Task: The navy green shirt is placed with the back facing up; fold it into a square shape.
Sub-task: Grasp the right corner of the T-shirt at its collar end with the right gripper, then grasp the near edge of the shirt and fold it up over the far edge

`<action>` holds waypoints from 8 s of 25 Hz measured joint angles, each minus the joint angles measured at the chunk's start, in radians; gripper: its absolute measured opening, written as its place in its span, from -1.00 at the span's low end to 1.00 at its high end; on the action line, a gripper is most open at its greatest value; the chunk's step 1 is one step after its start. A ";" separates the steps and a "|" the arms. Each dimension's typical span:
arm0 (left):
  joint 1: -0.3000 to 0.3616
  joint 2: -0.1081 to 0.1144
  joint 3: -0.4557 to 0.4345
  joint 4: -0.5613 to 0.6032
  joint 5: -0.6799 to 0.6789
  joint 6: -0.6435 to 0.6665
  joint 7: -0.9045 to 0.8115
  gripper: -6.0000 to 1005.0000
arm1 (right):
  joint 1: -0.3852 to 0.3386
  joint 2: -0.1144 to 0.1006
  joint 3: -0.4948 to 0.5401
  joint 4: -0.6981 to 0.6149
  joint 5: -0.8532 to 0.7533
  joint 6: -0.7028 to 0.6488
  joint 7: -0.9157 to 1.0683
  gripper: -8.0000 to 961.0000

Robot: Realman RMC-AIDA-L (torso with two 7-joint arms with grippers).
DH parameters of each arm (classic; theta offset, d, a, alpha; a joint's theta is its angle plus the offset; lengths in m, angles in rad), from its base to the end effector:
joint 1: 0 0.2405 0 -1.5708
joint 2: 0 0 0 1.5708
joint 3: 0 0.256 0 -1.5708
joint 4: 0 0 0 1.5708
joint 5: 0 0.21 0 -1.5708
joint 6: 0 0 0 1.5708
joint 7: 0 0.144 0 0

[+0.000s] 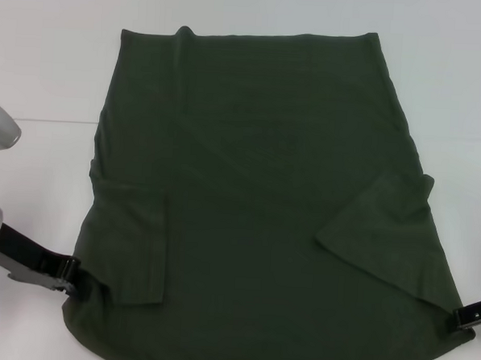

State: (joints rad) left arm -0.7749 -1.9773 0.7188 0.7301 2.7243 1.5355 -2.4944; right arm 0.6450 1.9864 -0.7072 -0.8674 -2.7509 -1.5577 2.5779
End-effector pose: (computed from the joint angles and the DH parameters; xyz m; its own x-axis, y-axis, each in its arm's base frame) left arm -0.2779 0.3754 0.0373 0.2949 0.9554 0.0166 0.9100 -0.2755 -0.3100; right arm 0.3141 0.3498 0.0607 0.1598 -0.9822 -0.0984 -0.9218 -0.1128 -0.3710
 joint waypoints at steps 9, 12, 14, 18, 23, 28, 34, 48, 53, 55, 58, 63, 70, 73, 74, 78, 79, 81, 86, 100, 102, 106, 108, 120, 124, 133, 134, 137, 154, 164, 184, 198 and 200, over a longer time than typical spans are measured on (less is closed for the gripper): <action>-0.001 0.000 -0.001 0.001 0.000 0.000 -0.001 -0.91 | 0.012 0.006 -0.001 0.007 0.001 0.006 -0.003 0.74; -0.001 0.000 -0.001 0.001 0.000 0.000 -0.001 -0.91 | 0.015 0.007 -0.002 0.007 0.001 0.006 -0.004 0.74; -0.001 0.000 -0.001 0.000 0.000 0.000 -0.001 -0.91 | 0.016 0.008 -0.002 0.007 0.000 0.006 -0.004 0.74; -0.001 0.000 -0.001 0.000 0.000 0.000 -0.001 -0.91 | 0.016 0.009 -0.004 0.007 -0.001 0.006 -0.005 0.74; -0.001 0.000 -0.001 0.001 0.000 0.000 -0.001 -0.91 | 0.013 0.015 -0.027 0.008 -0.001 0.006 -0.005 0.74; -0.001 0.000 -0.001 0.001 0.000 0.001 -0.001 -0.91 | 0.012 0.020 -0.029 0.008 -0.001 0.008 -0.005 0.74; -0.001 0.000 -0.001 0.002 0.000 0.003 -0.001 -0.91 | 0.010 0.022 -0.042 0.008 -0.001 0.015 -0.005 0.74; -0.006 0.000 -0.001 0.000 0.000 0.005 0.000 -0.91 | 0.005 0.021 -0.041 0.000 -0.011 0.016 0.001 0.73; -0.009 0.000 -0.001 -0.001 0.002 0.005 0.000 -0.91 | 0.006 0.022 -0.035 0.002 -0.004 0.016 -0.004 0.73; -0.009 0.000 -0.001 -0.001 0.002 0.005 0.000 -0.91 | 0.006 0.022 -0.034 0.003 -0.003 0.016 -0.004 0.73; -0.010 0.000 -0.001 -0.001 0.003 0.005 0.000 -0.91 | 0.009 0.022 -0.033 0.005 -0.001 0.016 -0.005 0.73; -0.011 0.000 -0.001 -0.002 0.006 0.005 0.000 -0.91 | 0.010 0.022 -0.033 0.008 0.028 0.012 -0.010 0.73; -0.009 0.000 0.001 -0.003 0.006 0.005 0.001 -0.91 | 0.005 0.020 -0.036 0.012 0.064 0.003 -0.018 0.73; -0.009 0.000 0.001 -0.003 0.006 0.006 0.002 -0.91 | 0.006 0.019 -0.039 0.025 0.060 0.006 -0.018 0.73; -0.009 0.000 0.001 -0.003 0.006 0.006 0.002 -0.91 | 0.009 0.017 -0.040 0.036 0.058 0.007 -0.018 0.73; -0.009 0.000 0.001 -0.003 0.006 0.009 0.002 -0.91 | 0.011 0.016 -0.041 0.043 0.057 0.012 -0.019 0.73; -0.009 0.000 0.001 -0.003 0.006 0.009 0.002 -0.91 | 0.012 0.016 -0.041 0.044 0.058 0.013 -0.019 0.73; -0.010 0.000 0.001 -0.003 0.006 0.010 0.002 -0.91 | 0.013 0.017 -0.041 0.045 0.062 0.014 -0.024 0.73; -0.010 0.000 0.000 -0.003 0.006 0.011 0.000 -0.91 | 0.021 0.021 -0.041 0.049 0.066 0.014 -0.031 0.73; -0.010 0.000 0.001 0.001 0.002 0.011 0.001 -0.90 | 0.031 0.024 -0.041 0.051 0.071 0.021 -0.028 0.54; -0.010 0.000 0.001 0.001 0.001 0.011 0.002 -0.90 | 0.032 0.024 -0.041 0.052 0.071 0.021 -0.029 0.27; -0.010 0.000 0.001 0.000 0.001 0.011 0.004 -0.90 | 0.039 0.025 -0.042 0.062 0.070 0.023 -0.030 -0.07; -0.010 0.000 0.001 0.000 0.001 0.011 0.005 -0.90 | 0.040 0.027 -0.043 0.063 0.068 0.030 -0.030 -0.15; -0.011 0.000 0.001 0.002 0.001 0.011 0.005 -0.90 | 0.045 0.028 -0.043 0.063 0.066 0.041 -0.033 -0.26; -0.011 0.000 0.001 0.002 0.001 0.010 0.006 -0.90 | 0.047 0.029 -0.055 0.062 0.065 0.043 -0.034 -0.47; -0.010 -0.001 -0.008 0.002 -0.005 0.004 0.008 -0.90 | 0.040 0.030 -0.070 0.054 0.079 0.058 -0.063 -0.81; -0.008 -0.001 -0.009 0.002 -0.010 0.003 0.011 -0.90 | 0.038 0.029 -0.068 0.052 0.086 0.056 -0.072 -0.81; -0.004 0.001 -0.009 0.000 -0.036 0.004 0.035 -0.90 | 0.028 0.022 -0.065 0.051 0.125 0.038 -0.113 -0.81; 0.046 0.044 -0.165 -0.001 -0.089 0.177 0.147 -0.90 | -0.053 0.004 0.045 0.047 0.215 -0.238 -0.432 -0.83; 0.065 0.052 -0.163 -0.004 -0.048 0.349 0.195 -0.90 | -0.092 0.016 0.016 0.022 0.202 -0.390 -0.546 -0.83; 0.074 0.040 -0.127 -0.032 -0.021 0.523 0.256 -0.90 | -0.133 0.021 -0.110 0.062 0.206 -0.423 -0.613 -0.83; 0.090 0.037 -0.378 -0.009 -0.251 0.322 0.385 -0.90 | -0.129 -0.018 0.323 0.066 0.316 -0.371 -0.676 -0.83; 0.102 0.031 -0.383 -0.019 -0.328 0.276 0.392 -0.90 | -0.132 -0.018 0.325 0.079 0.358 -0.330 -0.670 -0.83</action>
State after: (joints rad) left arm -0.6730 -1.9467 0.3356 0.7109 2.3959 1.8119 -2.1023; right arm 0.5134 1.9686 -0.3824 -0.7884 -2.3933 -1.8881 1.9080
